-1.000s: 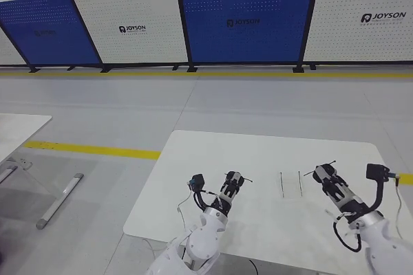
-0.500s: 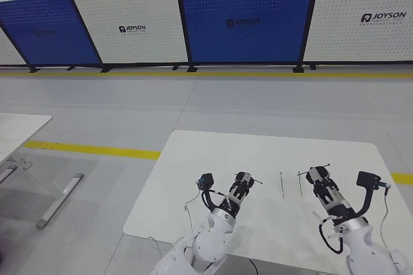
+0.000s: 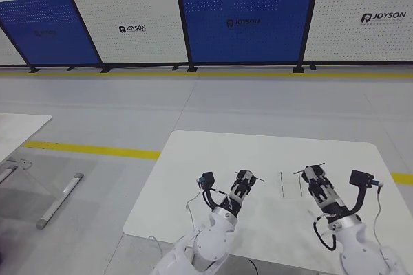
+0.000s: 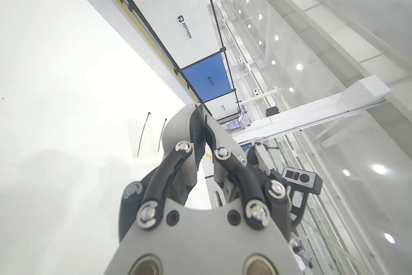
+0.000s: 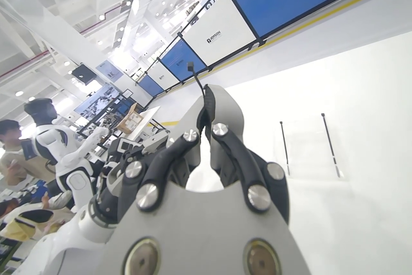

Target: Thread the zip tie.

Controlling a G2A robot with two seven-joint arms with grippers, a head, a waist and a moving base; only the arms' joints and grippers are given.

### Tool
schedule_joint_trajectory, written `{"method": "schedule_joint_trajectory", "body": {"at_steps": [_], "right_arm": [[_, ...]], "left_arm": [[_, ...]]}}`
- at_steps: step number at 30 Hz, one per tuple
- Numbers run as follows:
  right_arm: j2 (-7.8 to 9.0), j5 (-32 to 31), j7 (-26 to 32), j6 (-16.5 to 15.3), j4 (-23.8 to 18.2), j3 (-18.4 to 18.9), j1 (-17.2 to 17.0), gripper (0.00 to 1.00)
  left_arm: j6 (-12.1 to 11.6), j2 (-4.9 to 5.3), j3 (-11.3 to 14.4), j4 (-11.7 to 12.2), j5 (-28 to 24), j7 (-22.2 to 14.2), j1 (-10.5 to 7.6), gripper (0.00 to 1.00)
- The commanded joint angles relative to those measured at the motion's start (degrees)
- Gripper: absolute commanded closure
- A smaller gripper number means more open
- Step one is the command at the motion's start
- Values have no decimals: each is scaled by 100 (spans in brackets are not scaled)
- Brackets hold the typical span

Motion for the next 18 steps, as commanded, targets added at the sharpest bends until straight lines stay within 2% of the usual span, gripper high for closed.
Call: {"method": "schedule_joint_trajectory", "body": {"at_steps": [1,4,14,18], "right_arm": [[-17,81,37,-62,158,-81,75,100],[-33,112,83,-96,307,-162,171,100],[-33,112,83,-96,307,-162,171,100],[-57,78,-46,-118,366,-257,150,100]], "left_arm": [[7,-22,63,4,-60,-22,-41,100],[56,-50,107,58,-102,-13,-123,100],[51,-52,99,64,-120,-13,-125,100],[-29,-98,170,192,-58,218,-208,100]]}}
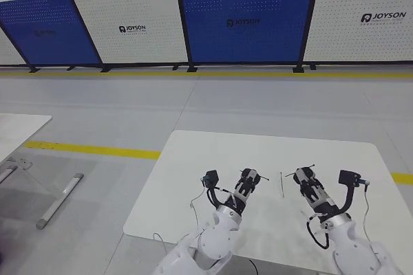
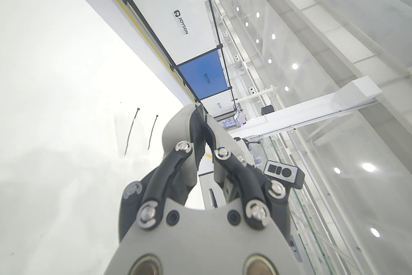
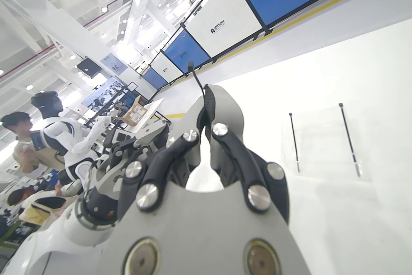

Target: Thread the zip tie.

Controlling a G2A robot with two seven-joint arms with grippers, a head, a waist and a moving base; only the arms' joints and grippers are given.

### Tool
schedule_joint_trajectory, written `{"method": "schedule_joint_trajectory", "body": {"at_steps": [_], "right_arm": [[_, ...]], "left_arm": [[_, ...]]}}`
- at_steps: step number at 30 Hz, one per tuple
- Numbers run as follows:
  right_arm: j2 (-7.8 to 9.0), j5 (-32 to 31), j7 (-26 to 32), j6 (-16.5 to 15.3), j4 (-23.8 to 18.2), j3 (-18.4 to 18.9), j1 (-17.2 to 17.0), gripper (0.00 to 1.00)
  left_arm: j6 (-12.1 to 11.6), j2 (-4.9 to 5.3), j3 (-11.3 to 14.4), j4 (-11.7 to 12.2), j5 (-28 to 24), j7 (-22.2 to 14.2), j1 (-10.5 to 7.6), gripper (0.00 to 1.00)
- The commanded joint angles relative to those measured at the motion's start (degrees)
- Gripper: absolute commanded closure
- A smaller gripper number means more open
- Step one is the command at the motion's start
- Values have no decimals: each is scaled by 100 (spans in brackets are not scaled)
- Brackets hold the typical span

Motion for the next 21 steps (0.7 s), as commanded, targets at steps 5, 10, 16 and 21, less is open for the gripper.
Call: {"method": "schedule_joint_trajectory", "body": {"at_steps": [5,10,16,21], "right_arm": [[-79,27,-589,-215,182,-291,-32,100],[-79,27,-589,-215,182,-291,-32,100],[-79,27,-589,-215,182,-291,-32,100],[-79,27,-589,-215,182,-291,-32,100]], "left_arm": [[-61,-82,162,265,-76,152,-141,100],[-61,-82,162,265,-76,152,-141,100],[-61,-82,162,265,-76,152,-141,100],[-61,-82,162,265,-76,152,-141,100]]}}
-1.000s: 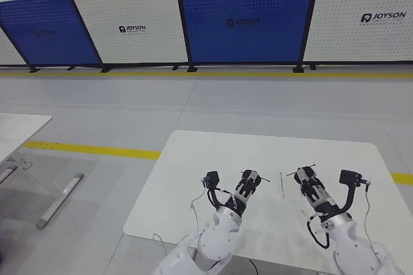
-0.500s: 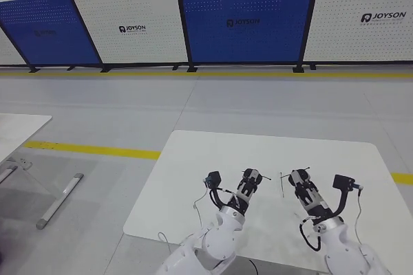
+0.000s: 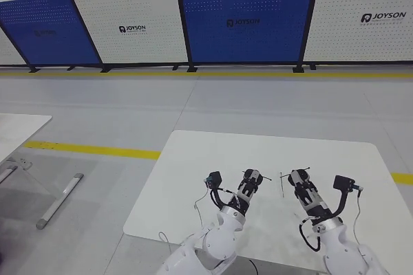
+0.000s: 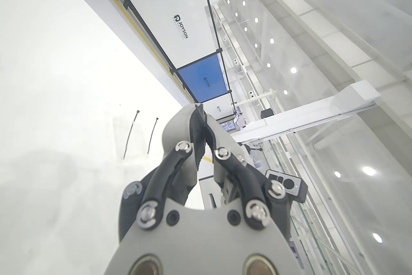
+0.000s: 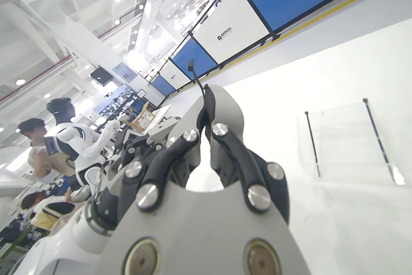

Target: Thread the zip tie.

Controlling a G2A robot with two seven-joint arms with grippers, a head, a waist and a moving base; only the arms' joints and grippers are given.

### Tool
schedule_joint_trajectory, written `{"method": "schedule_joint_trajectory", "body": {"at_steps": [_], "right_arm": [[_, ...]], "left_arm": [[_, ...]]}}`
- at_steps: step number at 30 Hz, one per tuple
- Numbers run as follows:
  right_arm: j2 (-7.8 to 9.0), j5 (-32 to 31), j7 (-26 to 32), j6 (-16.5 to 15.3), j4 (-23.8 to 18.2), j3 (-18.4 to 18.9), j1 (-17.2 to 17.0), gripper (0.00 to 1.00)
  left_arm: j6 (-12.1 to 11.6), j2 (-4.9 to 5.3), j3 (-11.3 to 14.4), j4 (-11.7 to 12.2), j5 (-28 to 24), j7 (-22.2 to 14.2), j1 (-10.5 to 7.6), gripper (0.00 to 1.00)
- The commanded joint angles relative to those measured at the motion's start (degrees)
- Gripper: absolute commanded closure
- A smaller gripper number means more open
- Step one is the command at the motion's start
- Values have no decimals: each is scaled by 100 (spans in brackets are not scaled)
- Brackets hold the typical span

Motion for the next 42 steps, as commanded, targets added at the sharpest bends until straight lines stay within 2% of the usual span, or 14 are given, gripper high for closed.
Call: {"method": "schedule_joint_trajectory", "body": {"at_steps": [1,11,24,35,42], "right_arm": [[0,0,0,0,0,0,0,100],[-57,100,-91,-101,15,-199,-145,100],[-58,85,-88,-103,12,-199,-150,100],[-142,-39,-427,72,122,-348,-58,100],[-142,-39,-427,72,122,-348,-58,100]], "left_arm": [[0,0,0,0,0,0,0,100],[0,0,0,0,0,0,0,100],[0,0,0,0,0,0,0,100],[0,0,0,0,0,0,0,100],[0,0,0,0,0,0,0,100]]}}
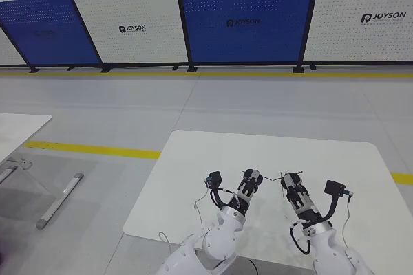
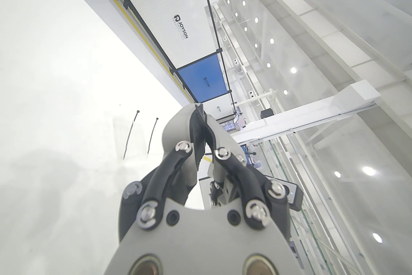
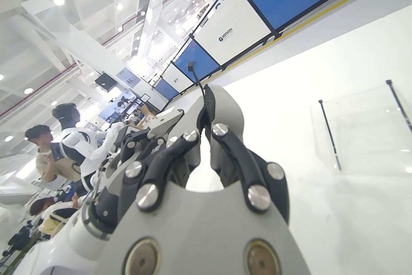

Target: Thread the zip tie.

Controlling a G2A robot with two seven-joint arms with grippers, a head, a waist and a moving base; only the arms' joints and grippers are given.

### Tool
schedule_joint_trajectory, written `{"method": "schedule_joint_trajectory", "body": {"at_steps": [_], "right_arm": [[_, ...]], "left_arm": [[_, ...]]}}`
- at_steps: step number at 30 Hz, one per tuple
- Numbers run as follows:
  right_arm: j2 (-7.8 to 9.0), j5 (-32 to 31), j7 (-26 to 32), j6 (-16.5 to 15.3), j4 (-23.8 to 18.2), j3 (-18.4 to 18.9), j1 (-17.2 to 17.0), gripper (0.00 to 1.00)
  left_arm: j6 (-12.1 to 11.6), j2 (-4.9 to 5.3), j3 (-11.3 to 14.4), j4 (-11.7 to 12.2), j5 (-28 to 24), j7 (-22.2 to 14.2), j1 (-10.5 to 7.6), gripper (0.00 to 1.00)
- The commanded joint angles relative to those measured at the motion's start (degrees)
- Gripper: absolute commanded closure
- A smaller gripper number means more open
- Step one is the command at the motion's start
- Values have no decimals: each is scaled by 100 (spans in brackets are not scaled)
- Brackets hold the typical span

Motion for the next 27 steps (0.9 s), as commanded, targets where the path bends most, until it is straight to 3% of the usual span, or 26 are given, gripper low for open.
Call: {"method": "schedule_joint_trajectory", "body": {"at_steps": [1,27], "right_arm": [[0,0,0,-1,0,0,0,100],[-113,20,74,52,158,-100,140,100]], "left_arm": [[0,0,0,0,0,0,0,100],[0,0,0,0,0,0,0,100]]}}
